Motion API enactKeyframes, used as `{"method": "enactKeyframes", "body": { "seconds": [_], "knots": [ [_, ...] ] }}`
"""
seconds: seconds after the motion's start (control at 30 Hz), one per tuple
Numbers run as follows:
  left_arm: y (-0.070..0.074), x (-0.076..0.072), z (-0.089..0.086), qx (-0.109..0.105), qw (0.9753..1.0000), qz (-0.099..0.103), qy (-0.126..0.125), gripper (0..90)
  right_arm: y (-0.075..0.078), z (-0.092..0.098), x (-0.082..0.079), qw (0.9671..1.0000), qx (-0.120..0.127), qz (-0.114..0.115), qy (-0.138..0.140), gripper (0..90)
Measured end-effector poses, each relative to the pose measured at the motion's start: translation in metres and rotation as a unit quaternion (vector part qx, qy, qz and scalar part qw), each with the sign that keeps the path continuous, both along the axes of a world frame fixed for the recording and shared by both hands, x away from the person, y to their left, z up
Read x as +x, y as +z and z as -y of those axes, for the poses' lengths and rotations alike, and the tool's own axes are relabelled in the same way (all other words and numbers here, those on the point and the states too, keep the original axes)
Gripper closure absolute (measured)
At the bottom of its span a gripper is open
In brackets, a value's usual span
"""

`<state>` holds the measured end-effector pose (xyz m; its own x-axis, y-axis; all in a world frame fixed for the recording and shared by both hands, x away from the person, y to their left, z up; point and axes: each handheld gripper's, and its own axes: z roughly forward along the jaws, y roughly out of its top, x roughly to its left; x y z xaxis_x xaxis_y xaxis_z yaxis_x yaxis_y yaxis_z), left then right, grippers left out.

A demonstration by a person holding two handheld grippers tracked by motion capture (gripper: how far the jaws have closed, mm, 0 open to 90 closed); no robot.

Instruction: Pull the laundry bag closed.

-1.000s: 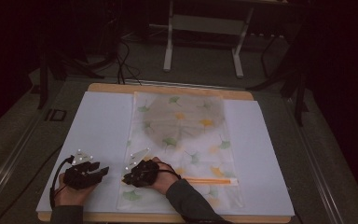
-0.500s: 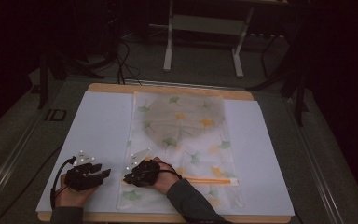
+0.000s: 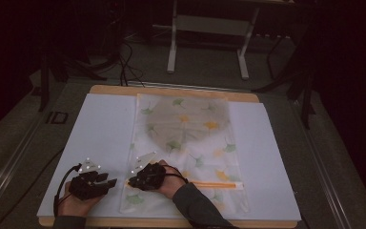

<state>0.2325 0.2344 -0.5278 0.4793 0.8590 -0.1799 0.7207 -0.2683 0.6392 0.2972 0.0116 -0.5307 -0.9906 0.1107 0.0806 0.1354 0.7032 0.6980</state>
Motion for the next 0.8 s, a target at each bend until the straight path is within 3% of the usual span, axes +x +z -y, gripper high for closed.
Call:
{"method": "enactKeyframes", "body": {
  "seconds": [0.2,0.23,0.27,0.3,0.4,0.43,0.6,0.7,0.8],
  "knots": [
    [0.001,-0.003,0.000,-0.032,0.9994,-0.014,-0.007,52.5,0.002,0.002,0.000,1.0000,0.002,0.003,-0.001,83.3],
    [0.002,-0.004,0.000,-0.060,0.9977,-0.021,-0.023,52.5,0.002,0.003,0.000,1.0000,0.001,0.004,-0.001,83.4],
    [0.002,-0.004,0.000,-0.060,0.9977,-0.021,-0.023,52.6,0.002,0.003,0.000,1.0000,0.001,0.004,-0.001,83.4],
    [0.002,-0.004,0.001,-0.084,0.9956,-0.030,-0.030,52.6,0.002,0.003,0.000,1.0000,0.001,0.005,-0.001,83.4],
    [0.002,-0.004,0.002,-0.100,0.9937,-0.036,-0.035,52.6,0.002,0.003,0.000,1.0000,0.000,0.004,-0.001,83.3],
    [0.001,-0.003,0.003,-0.113,0.9919,-0.042,-0.040,52.6,0.002,0.003,-0.001,1.0000,0.000,0.004,0.000,83.4],
    [-0.001,-0.002,0.009,-0.116,0.9900,-0.055,-0.058,53.5,0.003,0.002,-0.001,0.9999,-0.004,0.009,0.002,83.4],
    [-0.003,0.000,0.017,-0.111,0.9880,-0.068,-0.083,55.5,0.004,0.000,-0.002,0.9998,-0.010,0.015,0.005,83.5],
    [-0.005,0.002,0.022,-0.116,0.9863,-0.078,-0.088,56.9,0.007,0.001,-0.002,0.9997,-0.008,0.022,0.006,83.6]
  ]
}}
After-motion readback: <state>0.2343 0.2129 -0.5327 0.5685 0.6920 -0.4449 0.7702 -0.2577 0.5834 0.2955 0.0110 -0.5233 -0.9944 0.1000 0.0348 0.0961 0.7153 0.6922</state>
